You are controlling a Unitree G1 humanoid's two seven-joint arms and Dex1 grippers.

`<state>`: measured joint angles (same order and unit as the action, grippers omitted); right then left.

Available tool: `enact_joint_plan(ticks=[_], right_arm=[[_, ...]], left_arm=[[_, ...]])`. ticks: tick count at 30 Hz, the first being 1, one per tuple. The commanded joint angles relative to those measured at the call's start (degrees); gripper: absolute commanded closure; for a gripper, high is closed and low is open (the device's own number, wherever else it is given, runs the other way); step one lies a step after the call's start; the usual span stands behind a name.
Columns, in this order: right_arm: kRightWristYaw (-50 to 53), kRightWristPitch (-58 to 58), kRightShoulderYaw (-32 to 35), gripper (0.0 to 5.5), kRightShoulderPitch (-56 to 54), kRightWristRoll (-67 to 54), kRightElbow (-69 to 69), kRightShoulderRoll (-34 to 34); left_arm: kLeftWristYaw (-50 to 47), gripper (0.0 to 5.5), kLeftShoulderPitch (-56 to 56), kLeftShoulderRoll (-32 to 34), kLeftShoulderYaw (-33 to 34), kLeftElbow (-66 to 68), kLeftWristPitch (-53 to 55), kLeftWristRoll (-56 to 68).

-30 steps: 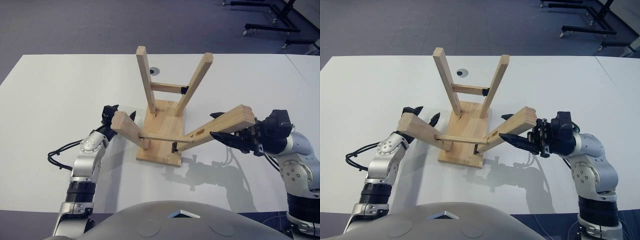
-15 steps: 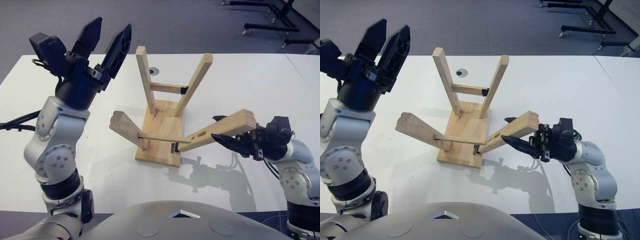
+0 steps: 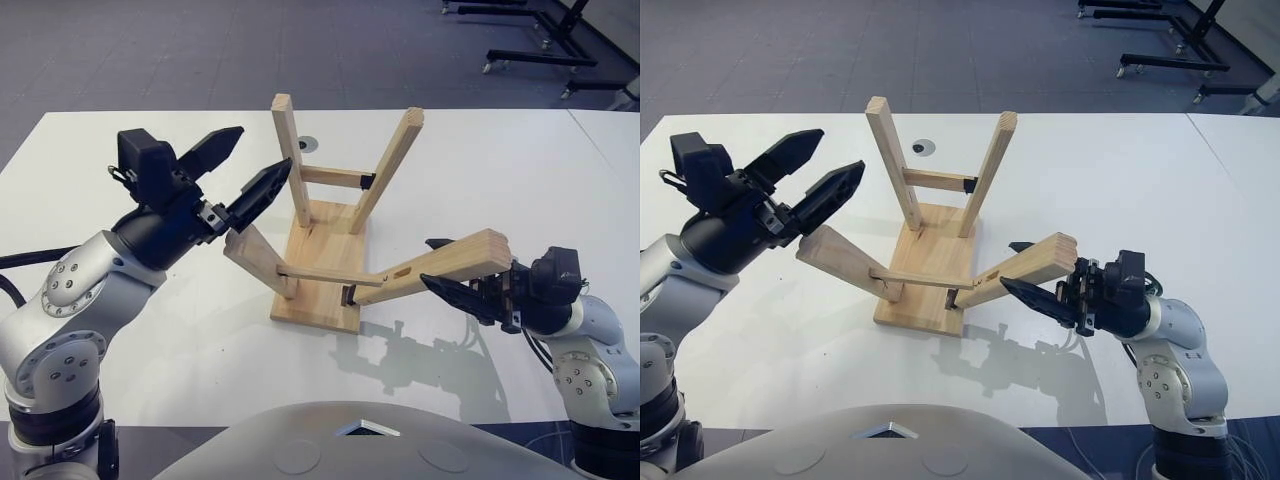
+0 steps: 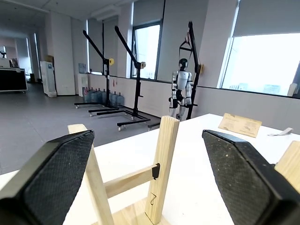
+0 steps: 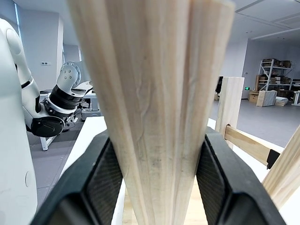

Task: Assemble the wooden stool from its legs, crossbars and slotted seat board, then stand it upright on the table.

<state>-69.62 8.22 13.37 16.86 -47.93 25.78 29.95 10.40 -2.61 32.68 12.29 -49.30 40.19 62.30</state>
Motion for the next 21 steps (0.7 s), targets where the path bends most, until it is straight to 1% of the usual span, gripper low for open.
enact_joint_plan(ticks=[1,10,15,21], right_arm=[[0.7,-0.5,-0.3,3.43,-0.1,0.6,0.4,-0.1],[2.2,-1.6,0.0,3.43,0.1,0.8,0.2,-1.2],[2.7,-1.5,0.3,3.43,-0.7,0.5,-0.2,-1.0],[3.1,-1.4,0.2,3.43,-1.0,0.5,-0.2,-1.0]], left_arm=[[0.5,1.29,1.9,2.2,-0.5,-1.1,0.7,-0.7],[6.1,1.29,4.8,9.4,2.6,0.3,0.7,-2.5],[7.0,1.29,5.3,10.0,1.0,0.6,0.1,-4.8],[7.8,1.29,5.2,10.6,0.6,1.1,-0.4,-6.0]])
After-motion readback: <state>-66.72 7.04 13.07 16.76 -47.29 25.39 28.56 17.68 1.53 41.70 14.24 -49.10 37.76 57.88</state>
